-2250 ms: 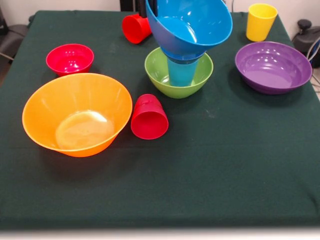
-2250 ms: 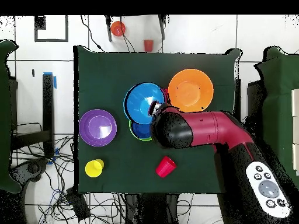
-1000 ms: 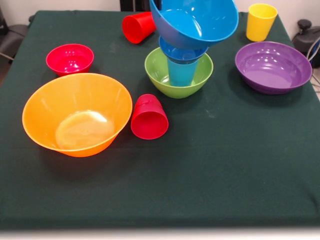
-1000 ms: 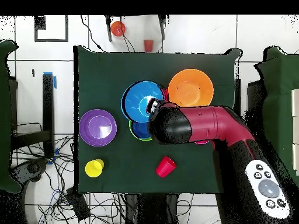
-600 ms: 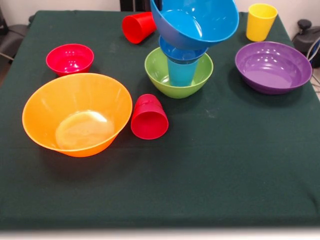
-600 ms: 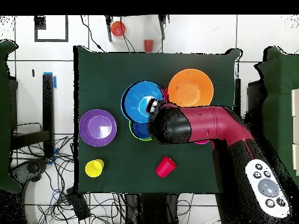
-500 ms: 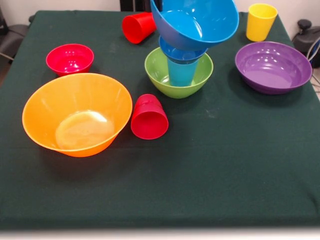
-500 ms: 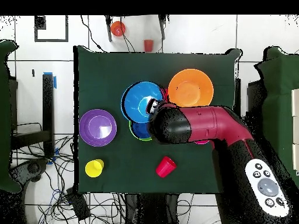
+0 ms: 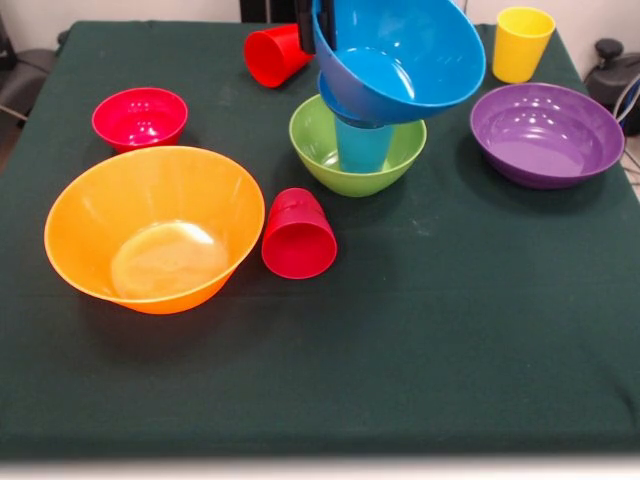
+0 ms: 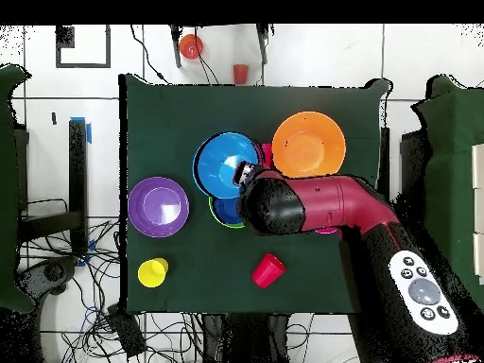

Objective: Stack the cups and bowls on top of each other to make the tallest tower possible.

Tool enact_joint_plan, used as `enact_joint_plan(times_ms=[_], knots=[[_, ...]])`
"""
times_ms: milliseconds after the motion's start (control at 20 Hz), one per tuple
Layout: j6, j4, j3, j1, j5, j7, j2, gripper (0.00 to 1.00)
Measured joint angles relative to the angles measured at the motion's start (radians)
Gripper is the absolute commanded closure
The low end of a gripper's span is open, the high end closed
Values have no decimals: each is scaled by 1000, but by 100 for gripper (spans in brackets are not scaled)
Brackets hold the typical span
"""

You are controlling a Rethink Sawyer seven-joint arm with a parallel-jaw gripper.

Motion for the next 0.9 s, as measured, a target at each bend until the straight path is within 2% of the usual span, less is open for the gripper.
enact_joint_plan(times_ms=[500, 900], knots=[[-102, 42, 0, -8, -32, 0, 53, 100], [-111, 47, 0, -20, -37, 0, 98, 100]])
